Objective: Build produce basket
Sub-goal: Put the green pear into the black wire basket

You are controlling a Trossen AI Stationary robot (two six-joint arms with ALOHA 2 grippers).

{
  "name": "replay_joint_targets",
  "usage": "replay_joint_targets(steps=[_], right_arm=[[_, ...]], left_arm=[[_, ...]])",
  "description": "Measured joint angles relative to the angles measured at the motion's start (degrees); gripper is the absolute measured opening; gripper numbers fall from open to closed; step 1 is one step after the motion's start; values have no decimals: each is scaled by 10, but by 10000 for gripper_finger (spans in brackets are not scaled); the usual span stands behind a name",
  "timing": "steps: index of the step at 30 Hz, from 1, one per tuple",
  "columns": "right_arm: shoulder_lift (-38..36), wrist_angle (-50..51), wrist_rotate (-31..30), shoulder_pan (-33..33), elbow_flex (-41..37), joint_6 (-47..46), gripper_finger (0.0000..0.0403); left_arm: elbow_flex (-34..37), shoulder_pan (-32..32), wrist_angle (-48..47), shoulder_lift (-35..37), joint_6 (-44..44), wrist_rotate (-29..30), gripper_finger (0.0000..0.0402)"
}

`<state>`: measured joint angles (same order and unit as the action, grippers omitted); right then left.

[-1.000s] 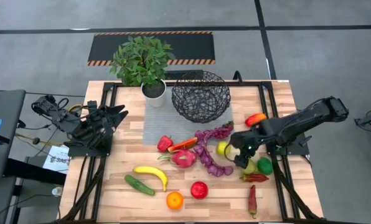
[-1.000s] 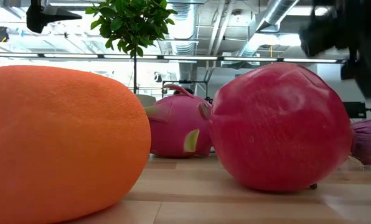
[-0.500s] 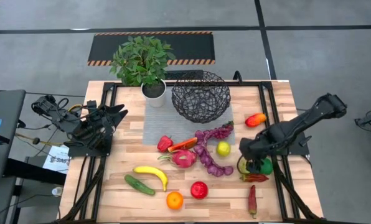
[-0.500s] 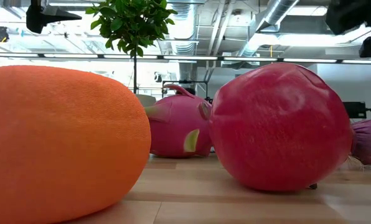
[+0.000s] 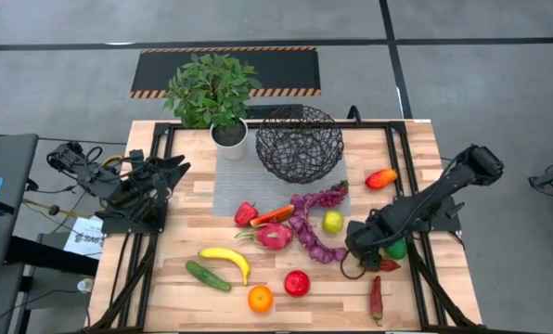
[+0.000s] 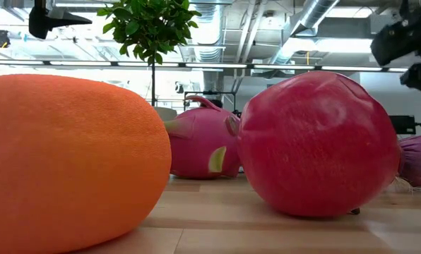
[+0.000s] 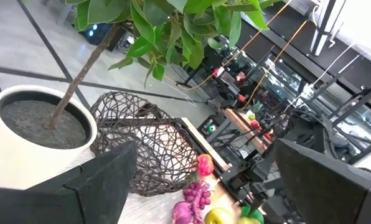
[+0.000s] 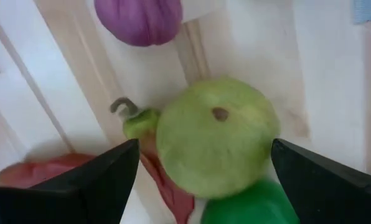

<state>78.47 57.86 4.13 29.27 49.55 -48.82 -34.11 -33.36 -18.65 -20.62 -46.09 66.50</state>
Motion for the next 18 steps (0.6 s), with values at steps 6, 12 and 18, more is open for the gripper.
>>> replay_joint_targets(steps=[6,12,18], right_arm=[[-55,-56,-14,13,-86,-55,384],[-71,-100,-17,14,-133,-54,384],[-72,-114,-19,9,-154,-69,360]], left_arm=[[0,0,-1,0,-2,0,364],[0,0,-1,0,-9,0,364],[0,0,-1,0,-12,-1,364]])
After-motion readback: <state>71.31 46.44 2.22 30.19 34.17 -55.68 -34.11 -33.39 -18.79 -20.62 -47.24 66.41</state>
